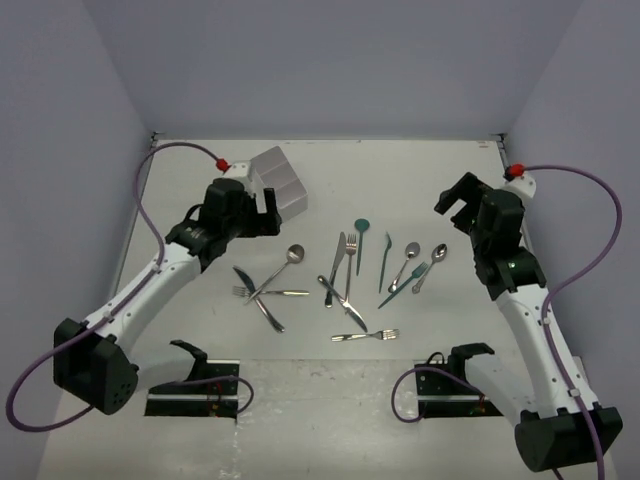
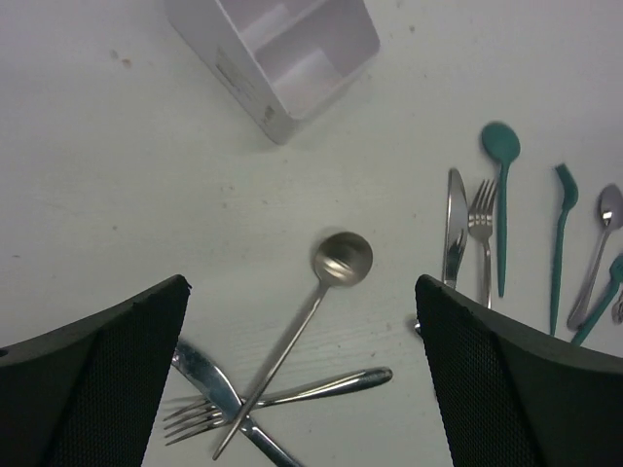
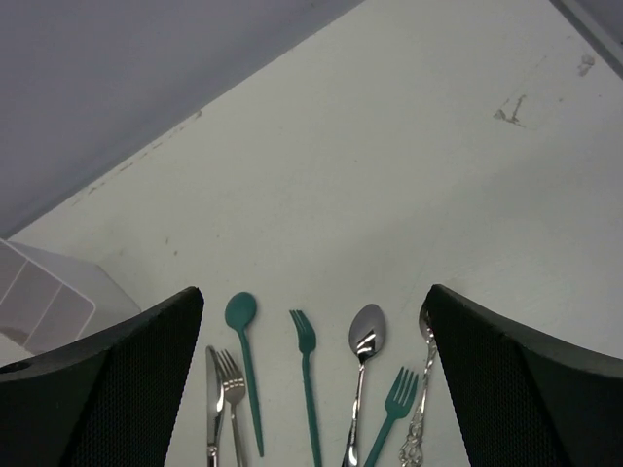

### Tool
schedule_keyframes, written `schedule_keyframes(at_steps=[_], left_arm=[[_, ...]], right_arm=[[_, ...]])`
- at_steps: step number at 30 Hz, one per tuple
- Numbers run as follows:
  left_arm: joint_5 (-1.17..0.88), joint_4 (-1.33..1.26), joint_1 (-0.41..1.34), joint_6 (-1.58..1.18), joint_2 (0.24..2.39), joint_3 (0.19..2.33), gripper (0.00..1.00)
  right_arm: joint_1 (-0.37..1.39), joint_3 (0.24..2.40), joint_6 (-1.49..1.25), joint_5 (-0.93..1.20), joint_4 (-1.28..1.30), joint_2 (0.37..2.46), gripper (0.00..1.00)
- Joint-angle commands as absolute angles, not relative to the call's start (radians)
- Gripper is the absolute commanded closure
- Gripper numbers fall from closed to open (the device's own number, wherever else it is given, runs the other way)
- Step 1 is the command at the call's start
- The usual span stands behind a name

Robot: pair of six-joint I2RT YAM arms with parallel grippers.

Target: Sort the eating utensils into containers

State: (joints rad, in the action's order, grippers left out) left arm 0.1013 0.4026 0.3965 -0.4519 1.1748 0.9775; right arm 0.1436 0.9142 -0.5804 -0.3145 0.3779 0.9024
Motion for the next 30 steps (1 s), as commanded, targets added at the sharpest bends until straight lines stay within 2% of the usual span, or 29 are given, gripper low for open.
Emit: schedule_keyframes(at_steps=[1,3,7,14,18,19,21,22,26,27,30], left_arm=[[0.081,0.426,0.506,-0.335,1.258,0.999,0.00],[0.069,0.434,0.543,-0.280,1.342,1.006,0.00],[0.114,0.445,0.617,-0.245,1.457,0.997,0.00],[0.161,0.426,0.624,-0.236,1.598,0.942,0.00],[0.184,0.388,0.623,-0.236,1.629,0.907,0.00],[0.173,0.382,0.623,-0.233,1.635,0.905,0.03],[0.166,0.379,0.624,-0.230,1.664,0.910,0.11],[0.170,0.377,0.624,-0.230,1.673,0.908,0.22],[0.180,0.376,0.624,-0.229,1.710,0.904,0.54],[0.176,0.373,0.624,-0.229,1.710,0.899,0.67],[0.163,0.364,0.624,-0.227,1.691,0.885,0.91]], right_arm=[[0.146,0.902,-0.528,-0.209,0.304,0.859,0.01],[0.146,0.888,-0.483,-0.155,0.270,0.847,0.01],[0.144,0.882,-0.604,-0.327,0.328,0.804,0.01],[0.144,0.819,-0.554,-0.321,0.258,0.724,0.01],[0.144,0.821,-0.535,-0.299,0.252,0.744,0.01],[0.144,0.825,-0.535,-0.295,0.253,0.752,0.01],[0.144,0.830,-0.534,-0.290,0.261,0.770,0.01],[0.144,0.834,-0.534,-0.290,0.262,0.776,0.01],[0.144,0.842,-0.534,-0.284,0.268,0.796,0.01],[0.144,0.844,-0.532,-0.285,0.270,0.801,0.01],[0.144,0.842,-0.535,-0.291,0.271,0.799,0.01]])
